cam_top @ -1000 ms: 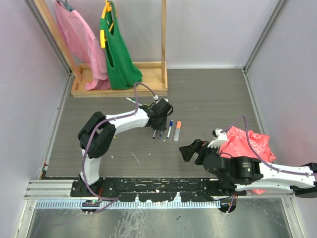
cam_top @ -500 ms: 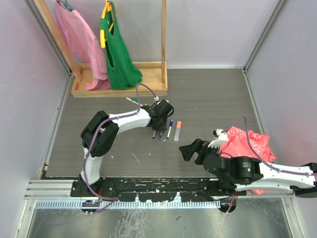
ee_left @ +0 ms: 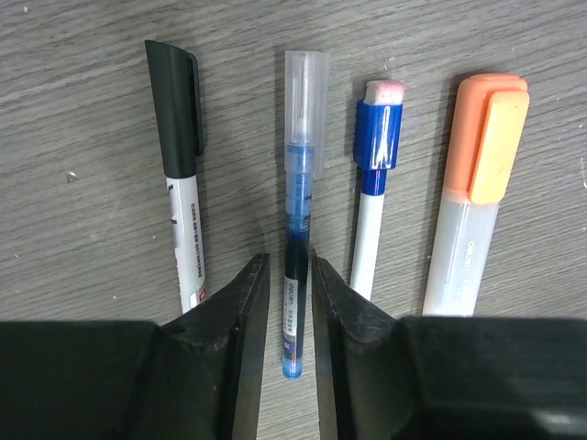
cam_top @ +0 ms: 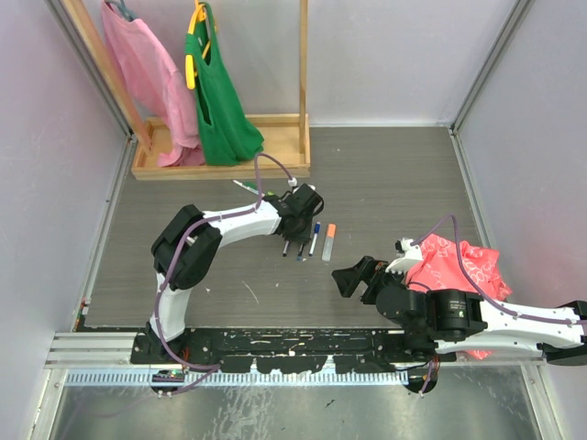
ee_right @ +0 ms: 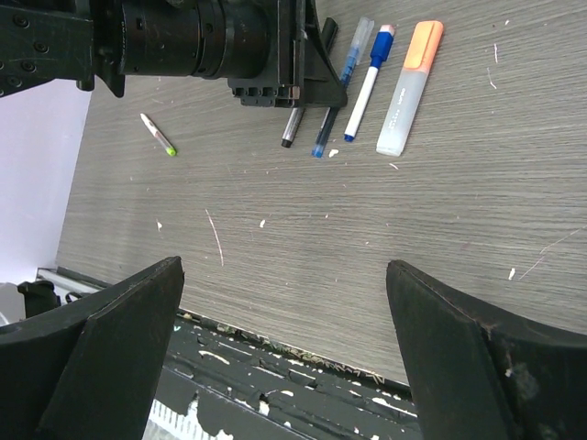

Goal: Insert the pens into the pen caps
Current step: Place the pen at the center of the board.

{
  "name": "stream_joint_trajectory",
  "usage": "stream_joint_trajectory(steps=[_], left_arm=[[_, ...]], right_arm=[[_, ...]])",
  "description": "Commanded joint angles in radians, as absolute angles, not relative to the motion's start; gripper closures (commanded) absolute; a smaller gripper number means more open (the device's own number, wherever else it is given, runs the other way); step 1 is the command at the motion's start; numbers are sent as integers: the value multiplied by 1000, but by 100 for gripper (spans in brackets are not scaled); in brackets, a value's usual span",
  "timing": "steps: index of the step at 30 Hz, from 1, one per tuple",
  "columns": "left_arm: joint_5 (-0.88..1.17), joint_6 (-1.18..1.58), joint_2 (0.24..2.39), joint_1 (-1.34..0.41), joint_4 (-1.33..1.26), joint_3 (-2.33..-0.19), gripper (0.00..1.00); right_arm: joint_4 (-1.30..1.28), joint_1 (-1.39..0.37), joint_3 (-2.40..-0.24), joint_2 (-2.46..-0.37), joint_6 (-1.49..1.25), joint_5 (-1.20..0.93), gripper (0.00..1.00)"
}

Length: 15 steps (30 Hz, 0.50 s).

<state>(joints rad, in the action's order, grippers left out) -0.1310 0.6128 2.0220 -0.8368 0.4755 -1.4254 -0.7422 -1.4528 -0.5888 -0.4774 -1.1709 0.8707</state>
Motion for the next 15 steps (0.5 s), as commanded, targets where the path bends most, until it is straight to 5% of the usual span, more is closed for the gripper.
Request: stream_joint_trajectory(steps=[1, 15], left_arm=[[-130, 607, 2020, -840, 474, -1420, 74], [-111, 539, 1838, -834, 469, -1474, 72]], right_arm=[[-737, -1456, -583, -471, -1196, 905, 3], [-738, -1454, -575, -453, -1205, 906, 3]])
